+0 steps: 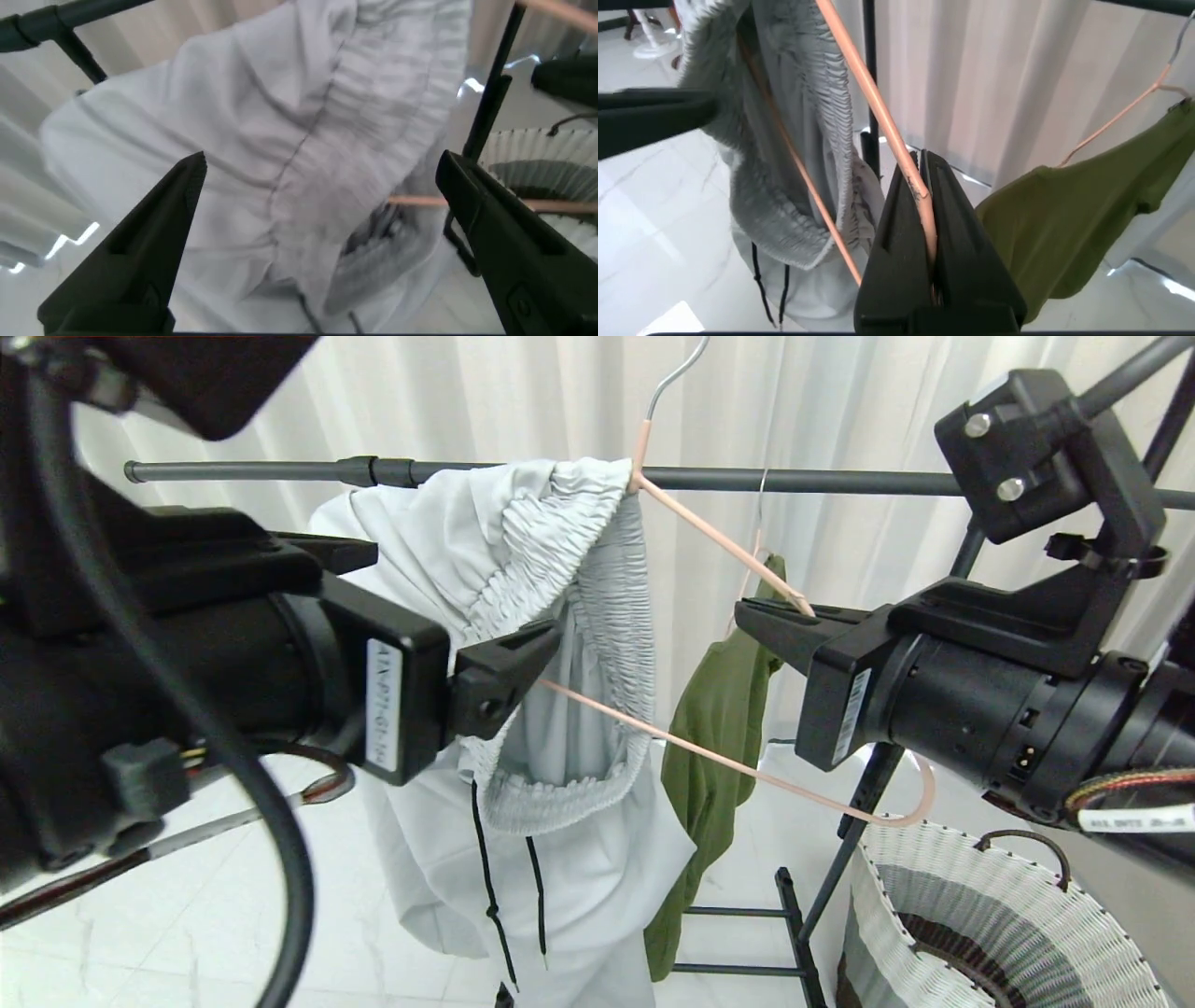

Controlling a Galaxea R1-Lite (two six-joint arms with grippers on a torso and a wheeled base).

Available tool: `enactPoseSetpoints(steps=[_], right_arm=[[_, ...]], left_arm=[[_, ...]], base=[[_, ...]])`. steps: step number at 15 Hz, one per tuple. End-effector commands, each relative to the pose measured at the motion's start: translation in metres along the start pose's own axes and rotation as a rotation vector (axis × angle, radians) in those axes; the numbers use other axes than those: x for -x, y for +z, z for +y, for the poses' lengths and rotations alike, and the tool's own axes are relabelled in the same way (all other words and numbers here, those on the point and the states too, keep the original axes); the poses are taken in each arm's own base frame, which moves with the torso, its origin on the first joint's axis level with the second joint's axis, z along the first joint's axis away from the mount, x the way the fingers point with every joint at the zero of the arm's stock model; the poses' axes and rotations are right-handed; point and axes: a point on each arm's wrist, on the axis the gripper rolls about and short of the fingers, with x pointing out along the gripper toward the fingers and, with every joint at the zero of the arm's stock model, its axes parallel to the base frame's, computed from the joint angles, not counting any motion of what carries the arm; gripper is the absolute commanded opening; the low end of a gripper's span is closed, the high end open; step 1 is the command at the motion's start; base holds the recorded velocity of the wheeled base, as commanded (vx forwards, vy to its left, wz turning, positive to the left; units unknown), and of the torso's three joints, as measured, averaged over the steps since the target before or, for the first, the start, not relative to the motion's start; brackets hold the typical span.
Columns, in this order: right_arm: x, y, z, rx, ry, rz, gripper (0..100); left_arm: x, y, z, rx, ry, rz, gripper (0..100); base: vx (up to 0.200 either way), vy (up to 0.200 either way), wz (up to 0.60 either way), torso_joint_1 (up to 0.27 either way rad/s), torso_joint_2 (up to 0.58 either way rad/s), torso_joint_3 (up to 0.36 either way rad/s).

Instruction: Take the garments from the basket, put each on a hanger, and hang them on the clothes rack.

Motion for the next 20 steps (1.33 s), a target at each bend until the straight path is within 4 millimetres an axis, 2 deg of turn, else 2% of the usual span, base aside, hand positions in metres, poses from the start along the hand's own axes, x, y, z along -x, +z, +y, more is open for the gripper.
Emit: enactPoseSetpoints(steps=[1, 3, 8, 11, 20], right_arm=[[0.003, 0.003, -0.005, 0.014, 0.001, -0.008, 0], [0.006, 0.003, -0.007, 0.020, -0.002, -0.009, 0], [0.023, -0.004, -0.011, 0.047, 0.001, 0.008, 0], [0.024, -0.006, -0.011, 0.063, 0.002, 0.015, 0], [0.026, -0.012, -0.007, 0.109, 0.045, 0.030, 0]], left_arm=[[0.026, -0.003, 0.021, -0.012, -0.043, -0.062, 100], [0.031, -0.004, 0.032, -0.057, -0.070, -0.093, 100], [0.022, -0.007, 0.068, -0.226, -0.119, -0.157, 100], [0.012, -0.013, 0.077, -0.350, -0.179, -0.175, 100], [-0.031, -0.031, 0.063, -0.464, -0.268, -0.075, 100]], base=[[0.000, 0.000, 0.00, 0.000, 0.00, 0.000], [0.000, 0.000, 0.00, 0.000, 0.00, 0.000], [0.000, 0.000, 0.00, 0.000, 0.00, 0.000], [0.000, 0.000, 0.00, 0.000, 0.00, 0.000], [0.000, 0.000, 0.00, 0.000, 0.00, 0.000]])
